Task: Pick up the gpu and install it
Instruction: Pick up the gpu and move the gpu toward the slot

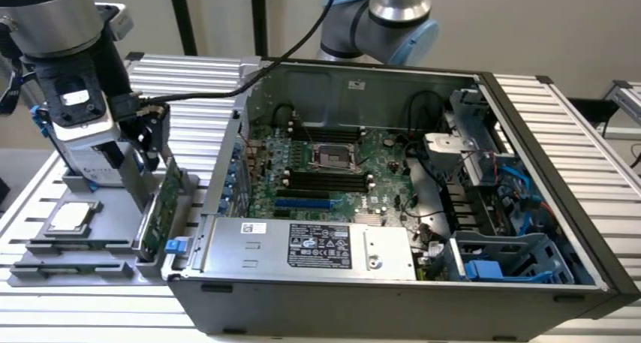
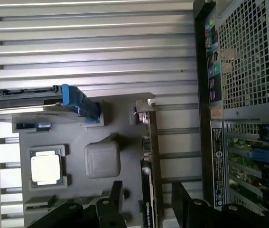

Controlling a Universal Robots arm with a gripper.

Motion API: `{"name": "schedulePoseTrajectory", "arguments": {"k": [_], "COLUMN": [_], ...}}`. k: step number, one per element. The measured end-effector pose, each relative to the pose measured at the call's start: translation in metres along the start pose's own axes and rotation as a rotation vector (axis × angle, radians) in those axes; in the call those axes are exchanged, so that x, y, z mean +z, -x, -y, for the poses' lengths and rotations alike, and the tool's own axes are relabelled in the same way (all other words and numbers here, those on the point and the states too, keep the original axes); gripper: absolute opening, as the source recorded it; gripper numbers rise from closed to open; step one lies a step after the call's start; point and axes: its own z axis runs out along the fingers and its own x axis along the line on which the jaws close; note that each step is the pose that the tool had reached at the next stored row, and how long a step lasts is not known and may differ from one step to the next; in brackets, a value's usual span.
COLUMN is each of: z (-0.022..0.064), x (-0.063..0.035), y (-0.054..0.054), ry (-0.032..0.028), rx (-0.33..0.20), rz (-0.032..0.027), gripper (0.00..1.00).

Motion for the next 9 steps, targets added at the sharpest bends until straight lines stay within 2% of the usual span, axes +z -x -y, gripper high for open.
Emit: {"name": "schedulePoseTrajectory", "arguments": {"k": [9], "z": [0.0128], "x": [0.0159], "y": [0.003], "ry": [-0.0001], "rx": [0.0], "rz": [0.0], "gripper": [0.54]}}
